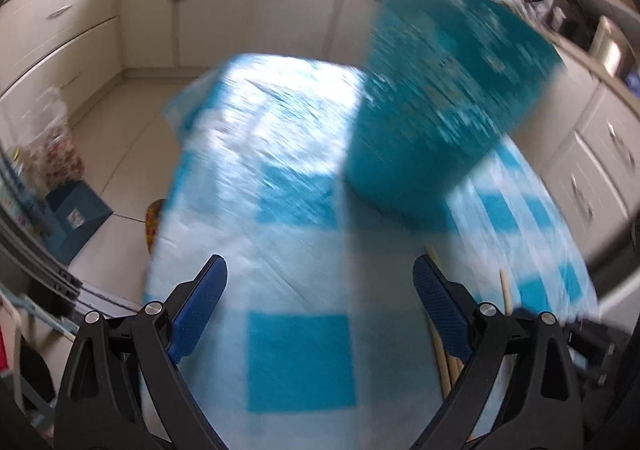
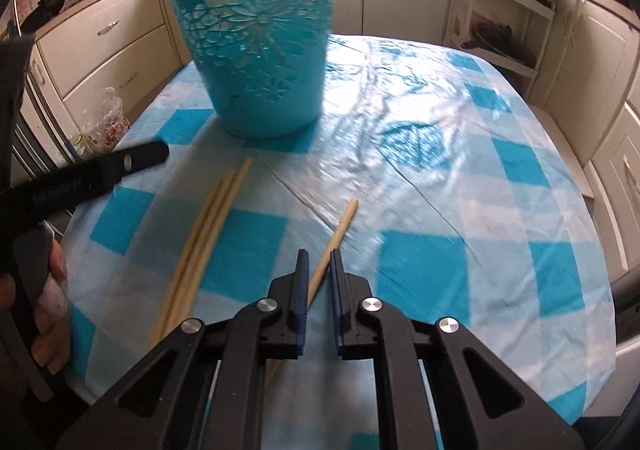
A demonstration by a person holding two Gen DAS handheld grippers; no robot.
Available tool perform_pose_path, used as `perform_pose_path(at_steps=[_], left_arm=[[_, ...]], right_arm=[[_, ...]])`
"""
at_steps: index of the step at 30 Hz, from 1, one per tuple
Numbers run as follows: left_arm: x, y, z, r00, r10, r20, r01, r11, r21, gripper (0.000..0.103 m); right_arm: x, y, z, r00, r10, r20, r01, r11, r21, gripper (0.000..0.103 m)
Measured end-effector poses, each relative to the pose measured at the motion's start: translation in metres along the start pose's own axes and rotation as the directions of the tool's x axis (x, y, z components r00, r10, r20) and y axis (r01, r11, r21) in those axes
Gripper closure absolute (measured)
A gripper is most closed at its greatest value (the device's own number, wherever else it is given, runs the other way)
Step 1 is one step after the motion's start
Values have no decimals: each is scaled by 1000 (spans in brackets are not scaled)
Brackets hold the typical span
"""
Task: Organize utensils
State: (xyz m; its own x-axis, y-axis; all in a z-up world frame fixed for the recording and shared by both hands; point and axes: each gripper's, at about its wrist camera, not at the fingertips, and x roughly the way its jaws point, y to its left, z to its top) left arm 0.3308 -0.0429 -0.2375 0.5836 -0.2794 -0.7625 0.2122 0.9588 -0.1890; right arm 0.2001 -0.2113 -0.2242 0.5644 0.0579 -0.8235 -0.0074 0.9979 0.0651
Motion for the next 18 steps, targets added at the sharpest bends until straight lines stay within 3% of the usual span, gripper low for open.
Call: perform_pose_path(at_steps=[4, 18], left_arm=[[3, -21, -12, 999, 4, -52, 0, 997, 73, 13], [6, -44, -18, 991, 115, -67, -102, 978, 181, 13]], right_arm=[[-1, -9, -4, 999, 40, 5, -41, 998, 44, 92], [-4, -19, -7, 993, 115, 20, -116, 991, 73, 92]])
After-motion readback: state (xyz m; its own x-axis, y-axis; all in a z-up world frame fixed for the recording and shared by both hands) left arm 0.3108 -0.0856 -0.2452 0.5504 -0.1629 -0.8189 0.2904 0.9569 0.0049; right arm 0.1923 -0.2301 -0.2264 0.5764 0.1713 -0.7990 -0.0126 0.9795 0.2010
